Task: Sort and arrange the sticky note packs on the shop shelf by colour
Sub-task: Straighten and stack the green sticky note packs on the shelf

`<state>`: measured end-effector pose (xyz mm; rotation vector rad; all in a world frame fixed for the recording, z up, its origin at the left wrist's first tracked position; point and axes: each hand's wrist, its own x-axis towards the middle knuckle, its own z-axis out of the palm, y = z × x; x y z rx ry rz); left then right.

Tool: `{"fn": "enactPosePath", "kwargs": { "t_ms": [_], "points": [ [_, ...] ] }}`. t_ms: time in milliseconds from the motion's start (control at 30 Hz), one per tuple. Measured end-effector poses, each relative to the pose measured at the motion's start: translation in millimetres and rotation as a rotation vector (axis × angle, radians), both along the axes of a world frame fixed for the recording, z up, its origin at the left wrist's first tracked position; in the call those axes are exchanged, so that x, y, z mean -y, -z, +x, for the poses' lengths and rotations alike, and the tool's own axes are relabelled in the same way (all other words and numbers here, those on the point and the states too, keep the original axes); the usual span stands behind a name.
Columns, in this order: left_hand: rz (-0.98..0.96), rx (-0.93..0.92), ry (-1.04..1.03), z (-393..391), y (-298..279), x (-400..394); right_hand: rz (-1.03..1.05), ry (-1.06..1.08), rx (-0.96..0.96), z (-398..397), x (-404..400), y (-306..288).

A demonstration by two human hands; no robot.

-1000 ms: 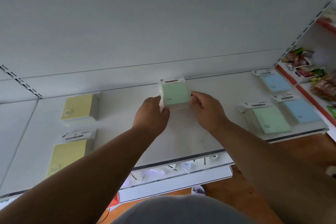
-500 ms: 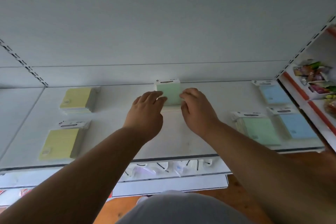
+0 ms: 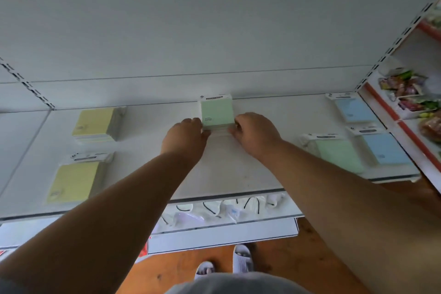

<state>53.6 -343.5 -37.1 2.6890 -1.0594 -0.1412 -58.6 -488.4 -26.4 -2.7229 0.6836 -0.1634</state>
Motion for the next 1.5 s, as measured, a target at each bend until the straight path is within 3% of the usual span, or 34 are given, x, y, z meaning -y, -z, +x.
{"fn": "enactPosePath", "kwargs": {
  "t_ms": [167, 367, 767, 867, 967, 1033, 1167, 1500],
  "points": [
    [0.03, 0.055, 0.098, 5, -1, -1, -0.155, -0.047, -0.05, 0, 0, 2],
    [0.116, 0.049, 0.163, 12, -6, -3, -0.079, 0.004, -0.074, -1, 1, 2],
    [0.081, -0.093, 0.124, 21, 1, -3, 0.074, 0.041, -0.07, 3, 4, 7],
    [-0.139, -0.311, -0.075, 24, 0, -8, 0.233, 0.106, 0.082, -3, 8, 5],
    [-0.696, -0.903, -0.362, 15, -2, -8, 0.791, 0.308, 0.345, 0, 0, 9],
    [-0.853, -1.167, -0.409, 6, 0, -4, 1.096, 0.277, 0.373, 8, -9, 21],
    [-0.789, -1.206, -0.303, 3, 17, 4, 1.201, 0.225, 0.371, 13, -24, 24],
    [-0.792, -1.231, -0.24, 1, 8, 2, 1.07, 0.264, 0.335, 20, -24, 30]
  ]
}}
